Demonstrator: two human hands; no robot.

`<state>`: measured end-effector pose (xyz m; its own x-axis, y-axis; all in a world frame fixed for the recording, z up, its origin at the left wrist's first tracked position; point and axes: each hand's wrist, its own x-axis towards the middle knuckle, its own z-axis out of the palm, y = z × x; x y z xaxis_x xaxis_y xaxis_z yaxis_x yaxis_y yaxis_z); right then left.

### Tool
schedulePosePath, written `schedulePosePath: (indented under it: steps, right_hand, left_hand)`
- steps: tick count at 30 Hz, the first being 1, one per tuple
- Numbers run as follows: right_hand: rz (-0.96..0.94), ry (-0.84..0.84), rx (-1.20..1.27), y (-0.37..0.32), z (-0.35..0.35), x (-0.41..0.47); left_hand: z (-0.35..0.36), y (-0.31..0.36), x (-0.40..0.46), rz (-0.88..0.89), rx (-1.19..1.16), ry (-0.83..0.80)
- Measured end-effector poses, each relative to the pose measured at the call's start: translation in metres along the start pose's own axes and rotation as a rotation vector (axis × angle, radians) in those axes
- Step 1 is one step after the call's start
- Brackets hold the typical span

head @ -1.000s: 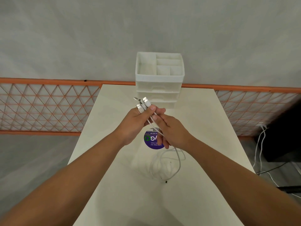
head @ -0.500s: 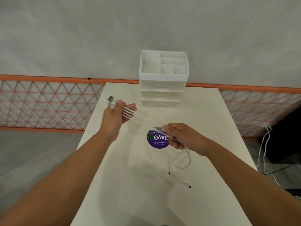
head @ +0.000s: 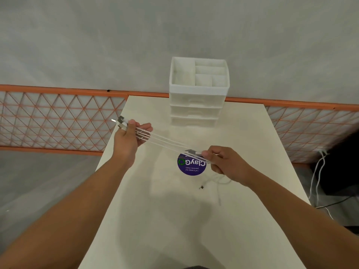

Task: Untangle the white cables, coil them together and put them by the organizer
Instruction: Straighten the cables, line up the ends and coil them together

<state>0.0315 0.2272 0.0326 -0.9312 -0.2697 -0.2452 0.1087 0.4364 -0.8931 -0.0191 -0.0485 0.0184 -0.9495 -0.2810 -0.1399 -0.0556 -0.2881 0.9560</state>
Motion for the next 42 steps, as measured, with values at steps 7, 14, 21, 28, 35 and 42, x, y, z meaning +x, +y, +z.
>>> schedulePosePath:
  steps: [7,14,21,28,35,42]
  right_hand:
    - [0.191,0.227,-0.68,0.033,-0.004,0.016]
    - [0.17,-0.076,-0.056,0.036,-0.015,-0.002]
    - [0.12,0.152,-0.319,0.047,-0.01,0.007]
    - [0.04,0.083,-0.289,0.048,-0.008,0.0]
    - [0.154,0.131,-0.431,0.062,-0.012,0.003]
    - [0.094,0.15,-0.34,0.076,-0.015,-0.002]
  left_hand:
    - [0.022,0.006,-0.009,0.011,-0.092,-0.111]
    - [0.014,0.013,0.001,-0.053,-0.186,-0.042]
    - [0.024,0.013,0.0,-0.046,-0.202,-0.069]
    - [0.016,0.029,0.014,-0.027,-0.183,-0.03]
    - [0.021,0.026,0.01,0.005,-0.185,-0.055]
    - [0.013,0.022,0.008,-0.007,-0.127,-0.055]
